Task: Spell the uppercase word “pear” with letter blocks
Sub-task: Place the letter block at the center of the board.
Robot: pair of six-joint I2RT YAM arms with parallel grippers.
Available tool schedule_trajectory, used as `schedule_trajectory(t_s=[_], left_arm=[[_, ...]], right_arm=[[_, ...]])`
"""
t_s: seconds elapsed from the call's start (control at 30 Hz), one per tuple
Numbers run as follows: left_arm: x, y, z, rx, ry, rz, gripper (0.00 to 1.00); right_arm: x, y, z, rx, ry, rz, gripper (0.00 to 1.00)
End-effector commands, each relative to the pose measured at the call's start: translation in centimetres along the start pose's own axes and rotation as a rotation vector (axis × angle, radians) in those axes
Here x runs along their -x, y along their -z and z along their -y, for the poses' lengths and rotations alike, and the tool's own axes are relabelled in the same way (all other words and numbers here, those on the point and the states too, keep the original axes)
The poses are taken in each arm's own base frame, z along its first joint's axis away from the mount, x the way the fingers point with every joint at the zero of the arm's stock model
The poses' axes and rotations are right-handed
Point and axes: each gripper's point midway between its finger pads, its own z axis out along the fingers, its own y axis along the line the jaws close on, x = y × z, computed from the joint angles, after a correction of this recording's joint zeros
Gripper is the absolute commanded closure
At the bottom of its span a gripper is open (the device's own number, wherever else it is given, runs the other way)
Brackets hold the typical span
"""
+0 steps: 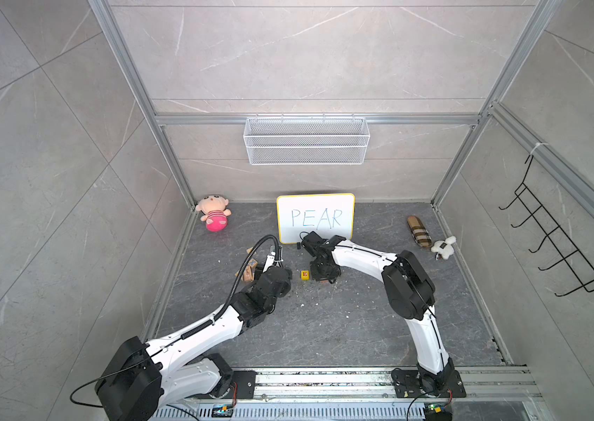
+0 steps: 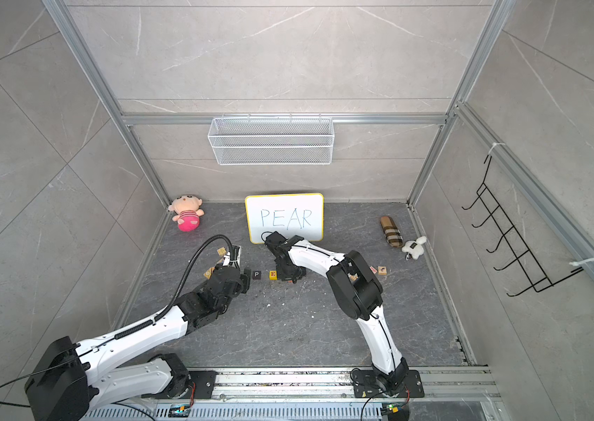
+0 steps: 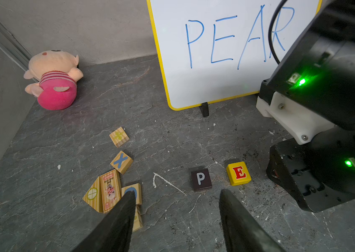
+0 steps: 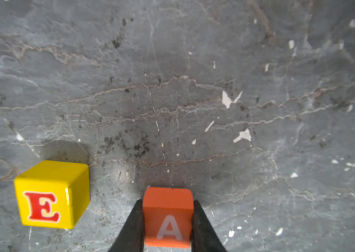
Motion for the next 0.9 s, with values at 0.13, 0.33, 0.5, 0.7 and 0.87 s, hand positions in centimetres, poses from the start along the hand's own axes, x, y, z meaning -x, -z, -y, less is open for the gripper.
schedule_trajectory(t_s=[0.13,0.33,0.5,0.7,0.87], left_arm=[[1.55,0.08,0.09,0.002,0.028,0.026,0.36],[1.44,0.03,0.07,0.003,0.027,0.024,0.36],[1.44,0.06,0.09,0.0,0.032,0.025,0.36],[1.41,0.08,0.16,-0.005,0.037,0.025,0.36],[1.27,0.11,0.12,-0.005,0.039,0.025,0.36]], right_arm=[[0.87,-1.22,0.75,-0.023,-0.001,0.002,0.83],[1.03,-1.63,0.7,-0.018,-0.002,-0.01,0.82],[1.1,-1.61,0.74,-0.02,-0.007,-0.004,0.81],[0.84,-1.92,0.86,-0.026,-0.009,-0.015,0.79],[0.82,-1.91,0.97,-0.031,-0.009,-0.011,0.67]])
